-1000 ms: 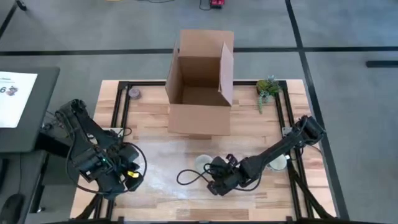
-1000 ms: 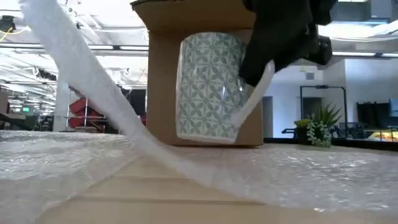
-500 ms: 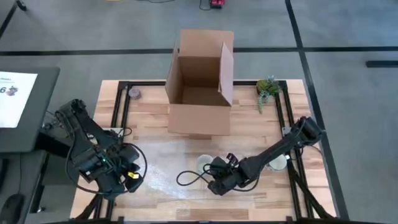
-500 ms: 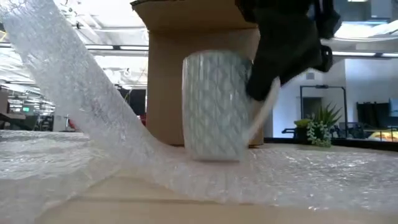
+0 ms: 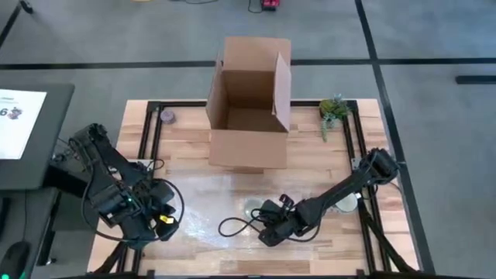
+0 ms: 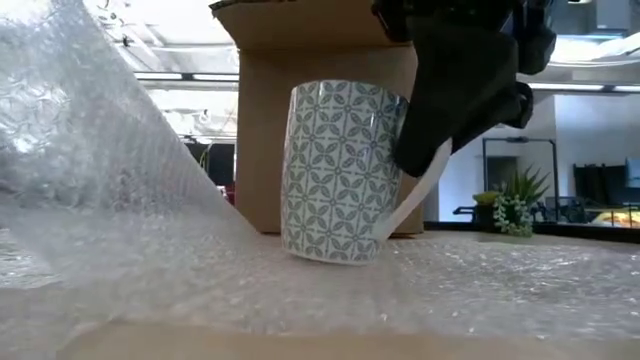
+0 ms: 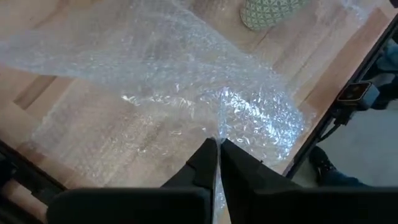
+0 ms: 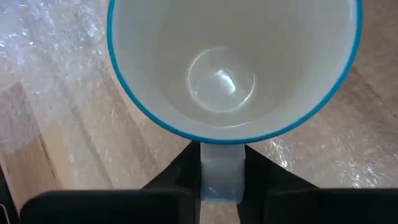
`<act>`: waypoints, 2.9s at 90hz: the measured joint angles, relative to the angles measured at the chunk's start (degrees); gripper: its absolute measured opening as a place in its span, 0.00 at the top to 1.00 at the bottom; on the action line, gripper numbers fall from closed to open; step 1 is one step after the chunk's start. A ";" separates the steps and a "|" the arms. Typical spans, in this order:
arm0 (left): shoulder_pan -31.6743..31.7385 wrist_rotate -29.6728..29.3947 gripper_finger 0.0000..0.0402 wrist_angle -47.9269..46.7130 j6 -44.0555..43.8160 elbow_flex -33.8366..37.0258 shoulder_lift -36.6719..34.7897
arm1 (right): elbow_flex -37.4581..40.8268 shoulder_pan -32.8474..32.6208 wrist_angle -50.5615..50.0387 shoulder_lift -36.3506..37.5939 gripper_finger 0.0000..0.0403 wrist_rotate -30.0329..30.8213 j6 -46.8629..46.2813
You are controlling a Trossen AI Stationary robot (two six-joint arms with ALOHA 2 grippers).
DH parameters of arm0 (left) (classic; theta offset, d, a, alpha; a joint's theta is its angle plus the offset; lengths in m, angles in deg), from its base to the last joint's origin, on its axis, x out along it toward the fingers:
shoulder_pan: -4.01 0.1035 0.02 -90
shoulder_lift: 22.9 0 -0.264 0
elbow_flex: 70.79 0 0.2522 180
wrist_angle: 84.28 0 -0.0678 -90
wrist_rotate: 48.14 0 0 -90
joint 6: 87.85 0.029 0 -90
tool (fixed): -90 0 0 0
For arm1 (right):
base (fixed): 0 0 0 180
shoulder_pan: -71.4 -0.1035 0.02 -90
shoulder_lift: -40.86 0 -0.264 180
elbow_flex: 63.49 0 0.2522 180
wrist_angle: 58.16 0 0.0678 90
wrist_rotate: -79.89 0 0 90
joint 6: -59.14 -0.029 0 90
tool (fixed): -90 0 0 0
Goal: Wrap mug
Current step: Wrap the blue patterned mug with the right transparent bubble wrap
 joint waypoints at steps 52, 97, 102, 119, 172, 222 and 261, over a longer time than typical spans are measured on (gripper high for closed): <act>0.02 0.07 1.00 1.72 3.47 0.02 0.00 | -9.06 0.98 -8.20 -0.13 0.55 -3.18 5.90; 1.65 -2.73 1.00 30.98 33.46 -5.27 0.09 | -18.64 -3.69 -19.83 0.03 0.64 -1.65 2.65; 2.40 -2.80 1.00 35.51 37.16 -5.29 0.41 | -19.61 -4.09 -21.91 0.03 0.65 -1.63 1.77; 5.51 -2.71 1.00 45.71 47.02 -5.29 2.03 | -24.06 -5.55 -30.40 0.05 0.67 0.52 -0.15; 5.75 18.14 0.88 18.91 11.73 8.88 0.70 | -28.62 -9.76 -37.16 0.03 0.67 5.20 -7.03; -2.60 25.83 0.67 49.81 27.18 28.99 1.01 | -28.62 -11.10 -34.24 0.01 0.67 3.63 -7.15; -8.02 4.02 0.80 43.24 36.81 20.72 11.00 | -28.62 -10.86 -33.35 0.00 0.67 3.62 -7.68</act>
